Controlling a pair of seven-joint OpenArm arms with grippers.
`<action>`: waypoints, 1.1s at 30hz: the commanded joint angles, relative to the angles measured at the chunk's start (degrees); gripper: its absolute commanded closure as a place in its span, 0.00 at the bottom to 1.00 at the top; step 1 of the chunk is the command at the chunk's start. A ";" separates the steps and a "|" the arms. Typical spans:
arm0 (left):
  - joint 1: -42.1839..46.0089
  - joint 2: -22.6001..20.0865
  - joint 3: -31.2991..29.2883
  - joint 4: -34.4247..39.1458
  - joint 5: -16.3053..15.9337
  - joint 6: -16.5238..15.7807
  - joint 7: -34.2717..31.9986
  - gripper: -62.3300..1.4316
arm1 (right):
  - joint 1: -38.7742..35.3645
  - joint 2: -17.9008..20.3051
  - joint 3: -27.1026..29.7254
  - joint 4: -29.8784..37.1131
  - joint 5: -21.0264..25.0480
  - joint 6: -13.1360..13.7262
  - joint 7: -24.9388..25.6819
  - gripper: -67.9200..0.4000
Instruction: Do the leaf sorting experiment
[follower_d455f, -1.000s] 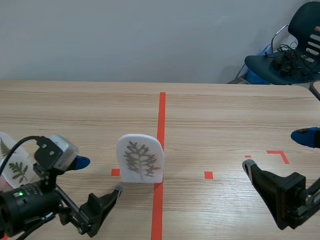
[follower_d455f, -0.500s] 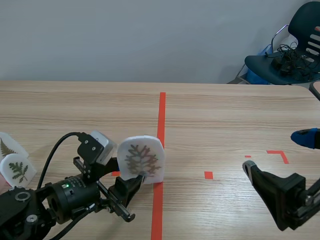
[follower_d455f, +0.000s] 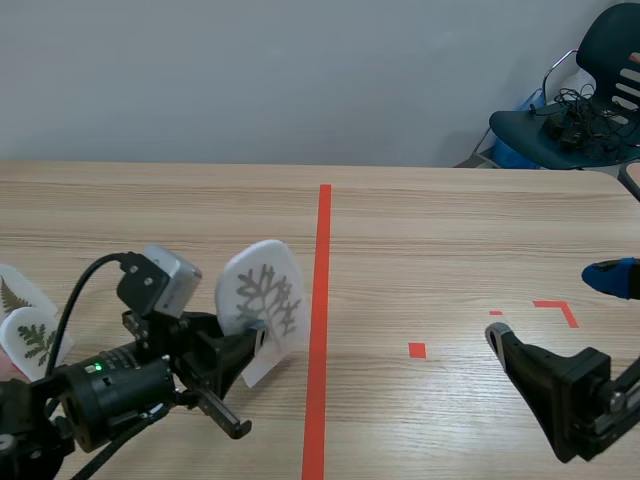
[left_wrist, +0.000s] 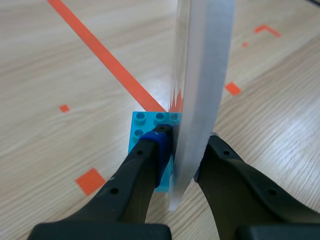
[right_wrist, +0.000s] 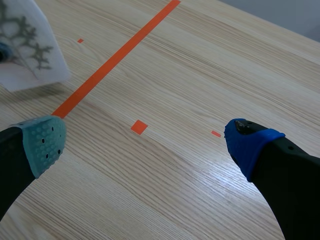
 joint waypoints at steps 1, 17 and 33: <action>2.45 -0.28 -2.58 3.78 -1.88 -0.11 -1.33 0.92 | 0.24 0.57 0.48 1.01 0.63 0.17 0.83 0.00; 13.75 0.94 -29.00 4.20 -9.73 4.28 -1.57 0.92 | 0.24 0.57 0.48 1.01 0.66 0.22 0.66 0.00; 11.45 -0.20 -30.38 -1.11 -9.90 9.97 -3.04 0.86 | 0.22 0.59 0.48 1.01 2.14 0.24 0.17 0.00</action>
